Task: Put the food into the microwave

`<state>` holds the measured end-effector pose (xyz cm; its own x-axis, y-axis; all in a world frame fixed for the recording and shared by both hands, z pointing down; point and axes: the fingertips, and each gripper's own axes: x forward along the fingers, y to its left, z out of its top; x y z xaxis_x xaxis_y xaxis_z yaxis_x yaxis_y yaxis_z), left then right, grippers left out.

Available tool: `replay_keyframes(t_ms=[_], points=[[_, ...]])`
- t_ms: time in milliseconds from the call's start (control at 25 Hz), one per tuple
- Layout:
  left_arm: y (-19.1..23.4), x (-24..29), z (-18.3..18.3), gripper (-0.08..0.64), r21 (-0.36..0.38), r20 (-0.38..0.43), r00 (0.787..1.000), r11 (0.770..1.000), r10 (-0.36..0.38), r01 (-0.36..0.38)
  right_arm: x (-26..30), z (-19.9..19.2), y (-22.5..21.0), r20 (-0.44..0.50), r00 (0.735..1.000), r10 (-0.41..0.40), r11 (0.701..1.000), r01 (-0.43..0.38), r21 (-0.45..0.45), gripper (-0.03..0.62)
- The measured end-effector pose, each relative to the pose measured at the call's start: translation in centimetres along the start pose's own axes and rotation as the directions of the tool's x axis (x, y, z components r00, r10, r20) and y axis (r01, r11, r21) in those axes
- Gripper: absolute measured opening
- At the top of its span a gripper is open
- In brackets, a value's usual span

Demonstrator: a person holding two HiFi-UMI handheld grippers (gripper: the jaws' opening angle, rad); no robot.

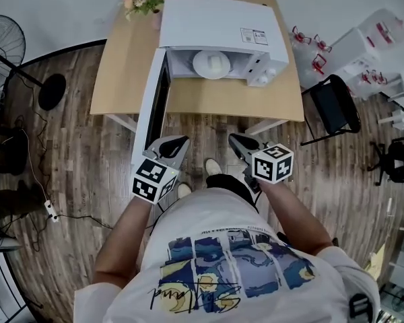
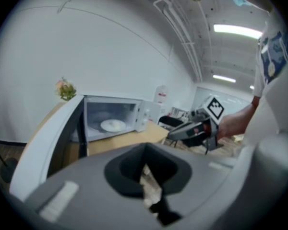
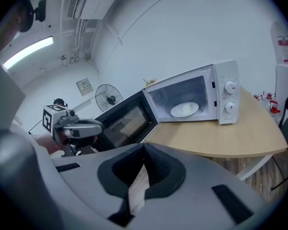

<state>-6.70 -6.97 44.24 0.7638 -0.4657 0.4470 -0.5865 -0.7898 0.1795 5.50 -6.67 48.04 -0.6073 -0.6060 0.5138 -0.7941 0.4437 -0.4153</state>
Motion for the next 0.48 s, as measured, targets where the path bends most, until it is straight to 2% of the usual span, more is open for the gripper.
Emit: replay_keyframes(t_ms=[200, 480], points=[[-0.4, -0.6, -1.0, 0.008, 0.014, -0.008, 1.000, 1.000, -0.004, 0.004, -2.5, -1.3, 2.5, 0.026, 1.000, -0.013, 0.999, 0.014, -0.048, 0.006], [-1.7, -1.2, -1.9, 0.008, 0.080, -0.026, 1.000, 0.997, -0.015, 0.017, -4.1, -2.7, 4.8, 0.038, 0.999, -0.003, 0.997, 0.006, -0.081, 0.006]])
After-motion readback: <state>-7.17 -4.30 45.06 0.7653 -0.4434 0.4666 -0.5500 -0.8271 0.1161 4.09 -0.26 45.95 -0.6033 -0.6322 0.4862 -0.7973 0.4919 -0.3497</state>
